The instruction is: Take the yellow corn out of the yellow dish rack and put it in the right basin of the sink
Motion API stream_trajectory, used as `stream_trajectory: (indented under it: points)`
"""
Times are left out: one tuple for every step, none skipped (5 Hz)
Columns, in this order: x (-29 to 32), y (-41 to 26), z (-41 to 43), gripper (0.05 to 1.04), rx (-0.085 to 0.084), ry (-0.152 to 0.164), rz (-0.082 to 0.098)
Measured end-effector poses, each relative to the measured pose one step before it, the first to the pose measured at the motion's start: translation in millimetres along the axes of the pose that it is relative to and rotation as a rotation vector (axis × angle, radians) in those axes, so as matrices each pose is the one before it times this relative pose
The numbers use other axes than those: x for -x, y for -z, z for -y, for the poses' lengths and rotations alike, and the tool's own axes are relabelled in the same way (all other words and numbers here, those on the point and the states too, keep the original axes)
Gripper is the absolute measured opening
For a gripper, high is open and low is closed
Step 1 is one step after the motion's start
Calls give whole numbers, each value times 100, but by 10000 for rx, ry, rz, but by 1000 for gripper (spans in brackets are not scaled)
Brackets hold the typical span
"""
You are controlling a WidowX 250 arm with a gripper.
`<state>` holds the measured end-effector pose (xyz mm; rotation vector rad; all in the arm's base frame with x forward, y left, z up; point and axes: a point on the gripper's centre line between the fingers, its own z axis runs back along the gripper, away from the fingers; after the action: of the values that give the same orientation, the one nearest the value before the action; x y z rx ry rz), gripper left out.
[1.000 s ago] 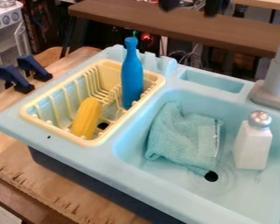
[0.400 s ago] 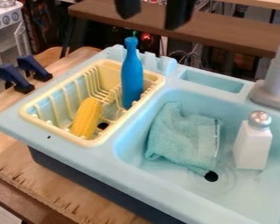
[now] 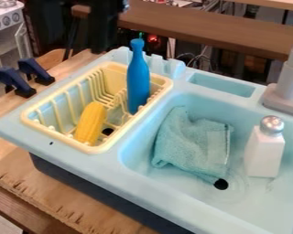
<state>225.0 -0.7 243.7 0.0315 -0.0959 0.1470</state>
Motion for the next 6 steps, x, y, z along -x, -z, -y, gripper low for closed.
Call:
stream_trajectory:
  points:
    - [730, 871, -2403, 1002, -326, -814, 462]
    - [-510, 891, -813, 1002, -55, -366, 292]
    - [-658, 1197, -917, 1002, 18, -261, 676]
    - [-748, 1009, -435, 1002, 197, -412, 470]
    - [-921, 1714, 617, 1002, 70, -202, -114]
    - [-217, 1335, 799, 1002, 334, -348, -4]
